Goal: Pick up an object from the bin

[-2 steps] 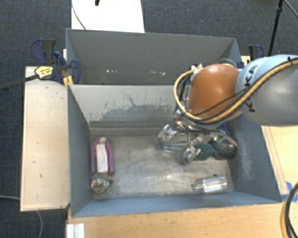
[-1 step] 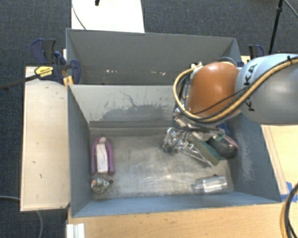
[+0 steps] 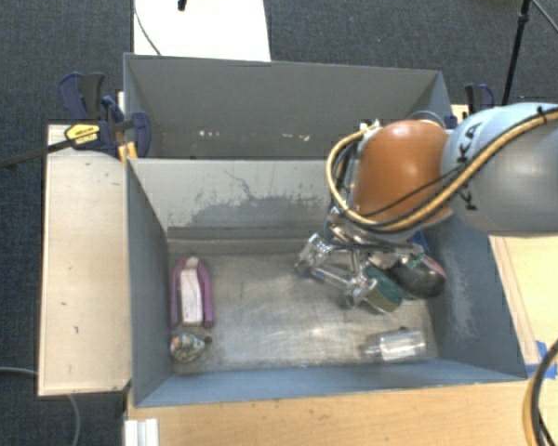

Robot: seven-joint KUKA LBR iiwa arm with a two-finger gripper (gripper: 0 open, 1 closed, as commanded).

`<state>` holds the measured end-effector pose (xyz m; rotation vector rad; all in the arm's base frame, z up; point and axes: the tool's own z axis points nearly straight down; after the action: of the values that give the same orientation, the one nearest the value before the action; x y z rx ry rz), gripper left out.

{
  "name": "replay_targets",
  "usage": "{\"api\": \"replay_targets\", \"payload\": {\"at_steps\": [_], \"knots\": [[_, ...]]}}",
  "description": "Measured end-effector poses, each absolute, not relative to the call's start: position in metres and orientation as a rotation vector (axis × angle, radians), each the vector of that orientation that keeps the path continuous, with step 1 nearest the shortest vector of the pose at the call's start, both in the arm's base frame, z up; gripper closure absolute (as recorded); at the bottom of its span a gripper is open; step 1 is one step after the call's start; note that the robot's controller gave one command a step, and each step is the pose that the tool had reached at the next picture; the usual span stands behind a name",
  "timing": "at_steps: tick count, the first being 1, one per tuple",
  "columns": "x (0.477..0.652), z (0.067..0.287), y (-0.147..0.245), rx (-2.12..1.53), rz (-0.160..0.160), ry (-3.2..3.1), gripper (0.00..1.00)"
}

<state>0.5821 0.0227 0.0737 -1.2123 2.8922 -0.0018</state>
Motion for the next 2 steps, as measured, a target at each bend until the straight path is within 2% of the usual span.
{"api": "replay_targets", "payload": {"at_steps": [1, 2], "knots": [[0.594, 0.117, 0.001, -1.195, -0.004, 2.896, 0.00], [0.587, 0.071, -0.066, -1.369, 0.007, 2.823, 0.00]]}}
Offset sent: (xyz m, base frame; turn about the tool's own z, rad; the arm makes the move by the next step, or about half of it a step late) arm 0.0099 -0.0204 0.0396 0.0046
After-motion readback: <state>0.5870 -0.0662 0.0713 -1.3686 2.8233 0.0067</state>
